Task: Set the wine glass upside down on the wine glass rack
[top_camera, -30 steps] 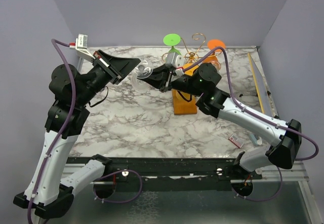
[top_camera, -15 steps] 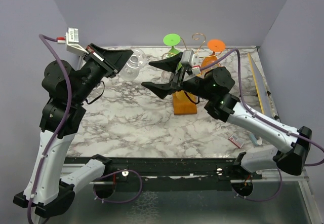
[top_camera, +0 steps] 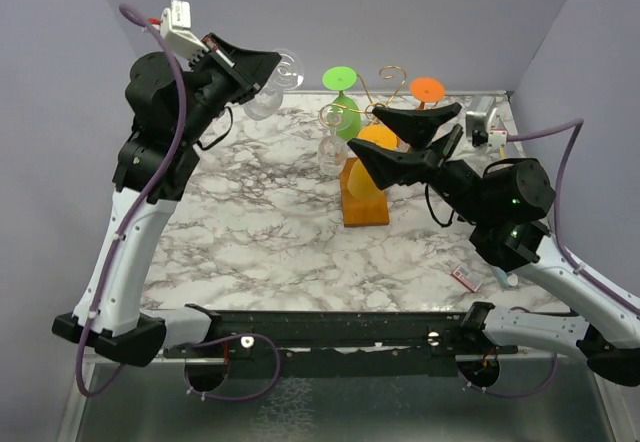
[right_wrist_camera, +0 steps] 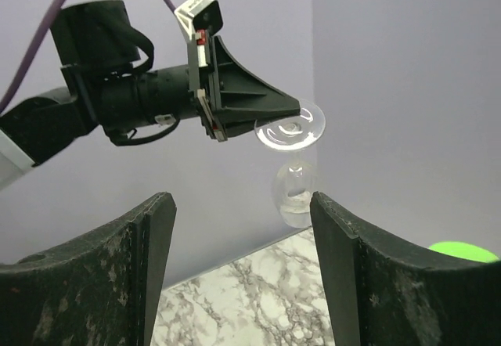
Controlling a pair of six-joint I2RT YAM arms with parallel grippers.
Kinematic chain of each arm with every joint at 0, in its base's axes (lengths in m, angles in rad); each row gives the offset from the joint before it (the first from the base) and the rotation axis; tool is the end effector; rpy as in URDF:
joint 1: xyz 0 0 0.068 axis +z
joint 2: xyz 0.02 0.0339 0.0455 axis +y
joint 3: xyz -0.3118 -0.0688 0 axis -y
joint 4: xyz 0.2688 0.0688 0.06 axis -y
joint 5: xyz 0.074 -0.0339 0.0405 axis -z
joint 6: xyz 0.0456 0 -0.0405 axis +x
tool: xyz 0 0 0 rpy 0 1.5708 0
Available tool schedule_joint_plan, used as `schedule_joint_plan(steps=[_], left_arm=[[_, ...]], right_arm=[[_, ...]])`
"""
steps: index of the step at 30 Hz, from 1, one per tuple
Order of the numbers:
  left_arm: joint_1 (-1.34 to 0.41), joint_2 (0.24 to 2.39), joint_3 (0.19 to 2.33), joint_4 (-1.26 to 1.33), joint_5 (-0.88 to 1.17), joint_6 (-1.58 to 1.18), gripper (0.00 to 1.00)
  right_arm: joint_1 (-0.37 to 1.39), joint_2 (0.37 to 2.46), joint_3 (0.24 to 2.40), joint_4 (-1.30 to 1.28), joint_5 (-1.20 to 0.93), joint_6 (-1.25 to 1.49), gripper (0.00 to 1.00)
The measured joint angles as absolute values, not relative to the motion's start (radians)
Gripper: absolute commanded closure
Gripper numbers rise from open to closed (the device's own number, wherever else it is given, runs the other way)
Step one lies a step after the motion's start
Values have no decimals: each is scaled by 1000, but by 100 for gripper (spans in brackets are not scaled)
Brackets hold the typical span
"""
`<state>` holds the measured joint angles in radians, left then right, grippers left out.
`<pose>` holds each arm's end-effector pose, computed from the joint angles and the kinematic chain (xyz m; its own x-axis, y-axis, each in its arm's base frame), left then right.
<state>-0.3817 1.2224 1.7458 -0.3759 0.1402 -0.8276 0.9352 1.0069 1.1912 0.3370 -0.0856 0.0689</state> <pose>0.2150 -0.0932 0.6104 -0.2738 -0.6757 -0.6844 0.4368 0.5466 -0.7144 0.1216 0.1714 0.5447 0.2367 0.4364 -0.8680 -0.8641 0.5030 0.0172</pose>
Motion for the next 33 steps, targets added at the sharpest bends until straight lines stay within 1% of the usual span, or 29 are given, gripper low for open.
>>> schedule_joint_plan(steps=[5,9,15,25,33], left_arm=[[-382,1353,1840,-357,146,-797,100],[-381,1447,1924,-307,177,-781,100],[-361,1616,2037,-158,295,-802,100],[-357,1822,2050,130,419,-885,100],[-369,1939,2146,228,467,-915,100]], right_arm=[[935,963,1186,290,11,98,26],[935,947,1175,264,48,115,26],[935,927,1170,234,74,139,27],[935,891,1145,233,165,162,28],[935,858,1118,230,180,187,28]])
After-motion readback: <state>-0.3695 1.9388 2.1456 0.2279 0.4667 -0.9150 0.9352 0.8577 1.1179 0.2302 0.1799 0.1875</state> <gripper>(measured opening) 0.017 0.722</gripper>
